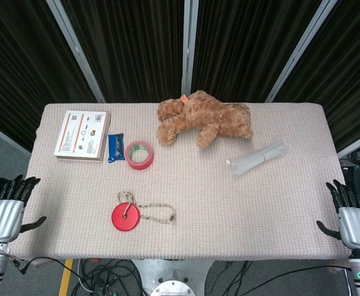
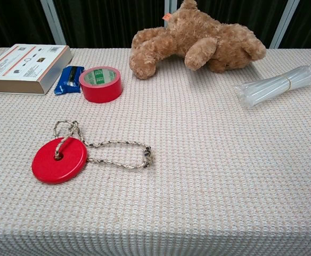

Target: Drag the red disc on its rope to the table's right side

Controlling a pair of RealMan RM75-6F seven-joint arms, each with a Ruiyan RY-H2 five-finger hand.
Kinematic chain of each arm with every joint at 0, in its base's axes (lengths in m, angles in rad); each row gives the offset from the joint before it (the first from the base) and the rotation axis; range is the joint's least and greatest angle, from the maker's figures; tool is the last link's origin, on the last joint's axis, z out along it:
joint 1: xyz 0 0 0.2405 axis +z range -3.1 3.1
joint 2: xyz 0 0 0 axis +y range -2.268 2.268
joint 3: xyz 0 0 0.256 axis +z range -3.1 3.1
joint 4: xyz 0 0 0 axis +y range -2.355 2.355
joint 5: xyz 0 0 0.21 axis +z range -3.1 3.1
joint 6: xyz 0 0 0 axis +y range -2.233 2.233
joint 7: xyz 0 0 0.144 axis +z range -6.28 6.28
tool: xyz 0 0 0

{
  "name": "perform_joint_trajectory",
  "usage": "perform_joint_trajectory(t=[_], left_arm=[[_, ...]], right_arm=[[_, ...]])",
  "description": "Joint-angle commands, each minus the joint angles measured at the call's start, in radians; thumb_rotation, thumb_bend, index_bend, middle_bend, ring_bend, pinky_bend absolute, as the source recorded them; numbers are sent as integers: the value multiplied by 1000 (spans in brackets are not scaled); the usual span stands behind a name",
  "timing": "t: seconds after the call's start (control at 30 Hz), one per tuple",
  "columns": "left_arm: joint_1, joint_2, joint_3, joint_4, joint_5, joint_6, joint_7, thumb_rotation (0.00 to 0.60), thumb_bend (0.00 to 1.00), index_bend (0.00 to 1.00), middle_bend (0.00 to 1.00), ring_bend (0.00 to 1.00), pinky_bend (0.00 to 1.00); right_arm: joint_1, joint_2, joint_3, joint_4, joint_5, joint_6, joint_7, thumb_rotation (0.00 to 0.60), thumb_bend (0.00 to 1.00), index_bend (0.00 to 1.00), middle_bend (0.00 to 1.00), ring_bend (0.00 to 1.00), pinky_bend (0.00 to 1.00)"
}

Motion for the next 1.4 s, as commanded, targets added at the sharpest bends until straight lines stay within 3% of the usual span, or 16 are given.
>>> perform_joint_trajectory(t=[0.03,0.43,0.73,1.03,1.4], left_arm=[[-1,-1,2,1,2,-2,-2,600,13,139,123,24,119],[-6,-6,8,7,9,-13,-15,600,13,139,123,24,119],[-3,-20,13,27,11,-12,-18,600,13,139,123,24,119],[-5,-19,12,23,19,-8,-18,600,13,139,123,24,119],[-1,-16,11,35,17,0,-38,600,13,139,123,24,119]], right_arm=[[0,0,0,0,1,0,0,600,94,0,0,0,0],[20,12,-4,-46,-25,-11,-40,600,94,0,0,0,0],[95,39,4,-126,-87,-69,-102,600,93,0,0,0,0],[286,40,47,-256,-125,-284,-204,600,94,0,0,0,0],[534,-93,91,-370,-59,-584,-402,600,94,0,0,0,0]])
